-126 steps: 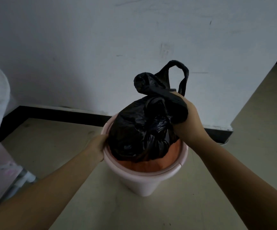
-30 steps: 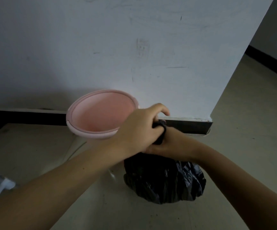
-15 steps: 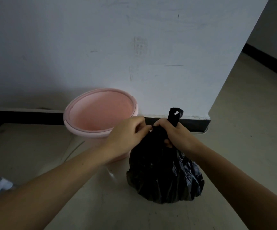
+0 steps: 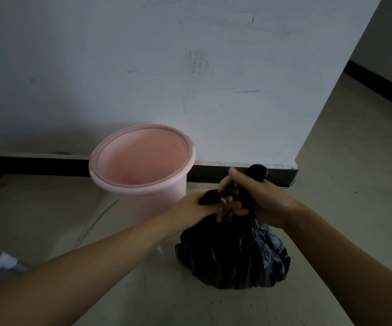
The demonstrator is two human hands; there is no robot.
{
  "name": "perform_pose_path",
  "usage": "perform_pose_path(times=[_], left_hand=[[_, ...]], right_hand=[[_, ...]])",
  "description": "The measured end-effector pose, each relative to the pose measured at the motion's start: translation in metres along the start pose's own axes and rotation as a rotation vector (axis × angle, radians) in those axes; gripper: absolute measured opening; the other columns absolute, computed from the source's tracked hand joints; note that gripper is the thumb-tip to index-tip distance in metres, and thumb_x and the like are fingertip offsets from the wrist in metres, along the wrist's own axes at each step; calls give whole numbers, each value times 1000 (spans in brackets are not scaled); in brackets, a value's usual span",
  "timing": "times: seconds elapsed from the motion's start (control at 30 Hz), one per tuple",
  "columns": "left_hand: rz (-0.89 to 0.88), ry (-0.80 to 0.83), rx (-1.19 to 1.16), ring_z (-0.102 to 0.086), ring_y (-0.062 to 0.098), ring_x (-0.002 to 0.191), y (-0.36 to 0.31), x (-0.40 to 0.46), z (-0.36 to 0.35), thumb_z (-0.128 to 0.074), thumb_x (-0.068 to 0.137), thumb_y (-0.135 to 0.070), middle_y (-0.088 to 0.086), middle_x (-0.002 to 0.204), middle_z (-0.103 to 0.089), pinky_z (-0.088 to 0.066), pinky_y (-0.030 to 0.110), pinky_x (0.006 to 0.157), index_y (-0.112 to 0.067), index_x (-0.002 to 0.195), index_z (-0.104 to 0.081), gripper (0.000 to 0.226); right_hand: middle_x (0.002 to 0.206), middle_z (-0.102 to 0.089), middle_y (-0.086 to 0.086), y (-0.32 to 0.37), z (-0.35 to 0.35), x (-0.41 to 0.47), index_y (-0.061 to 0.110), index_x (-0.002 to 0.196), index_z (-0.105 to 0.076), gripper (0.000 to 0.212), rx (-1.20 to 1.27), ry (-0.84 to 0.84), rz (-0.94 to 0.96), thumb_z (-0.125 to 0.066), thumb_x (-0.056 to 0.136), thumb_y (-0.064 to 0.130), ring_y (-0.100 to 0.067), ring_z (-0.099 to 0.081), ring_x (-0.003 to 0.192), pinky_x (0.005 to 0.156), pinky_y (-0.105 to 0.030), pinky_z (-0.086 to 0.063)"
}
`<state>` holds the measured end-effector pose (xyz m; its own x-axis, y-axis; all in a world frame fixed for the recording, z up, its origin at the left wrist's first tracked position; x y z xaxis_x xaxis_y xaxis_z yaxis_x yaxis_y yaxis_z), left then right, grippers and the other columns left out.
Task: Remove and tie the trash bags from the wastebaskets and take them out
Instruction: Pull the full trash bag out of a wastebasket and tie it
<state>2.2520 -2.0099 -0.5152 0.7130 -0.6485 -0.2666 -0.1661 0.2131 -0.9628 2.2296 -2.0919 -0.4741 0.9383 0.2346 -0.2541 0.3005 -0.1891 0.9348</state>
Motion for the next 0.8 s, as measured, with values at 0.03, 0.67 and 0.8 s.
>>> perform_pose_path(times=[0.03, 0.67, 0.8], left_hand=[[7, -79, -64, -64, 18, 72, 2, 3, 12, -55, 89, -7, -1, 71, -68, -50, 22, 71, -26, 69, -73, 33], [397, 53, -584, -63, 16, 69, 46, 9, 11, -69, 74, -19, 6, 79, -66, -48, 30, 78, -5, 86, -69, 19], [403, -243, -662, -60, 18, 61, 55, 13, 27, -54, 90, -15, 8, 62, -63, -53, 30, 59, -6, 73, -64, 22]], right_hand=[[62, -55, -1, 1, -3, -2, 8, 80, -61, 27, -106, 35, 15, -48, 92, 28, -7, -39, 48, 44, -18, -25], [98, -66, 8, 7, 2, 4, 18, 102, -65, 18, -1089, -200, 419, -65, 84, 13, -3, -60, 90, 80, -17, -48], [131, -56, 4, -1, 8, 5, 20, 128, -55, 34, -1075, -240, 396, -51, 94, 21, -9, -52, 118, 103, -19, -40]])
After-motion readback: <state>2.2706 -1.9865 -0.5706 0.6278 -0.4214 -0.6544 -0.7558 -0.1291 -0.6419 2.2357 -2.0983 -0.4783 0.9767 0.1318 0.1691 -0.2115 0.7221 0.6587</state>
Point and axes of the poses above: each hand's wrist, its own x-axis towards the middle knuckle, its own z-axis out of the back of the hand, y = z × x, the point moved 9 cm from there along x, towards the middle knuckle
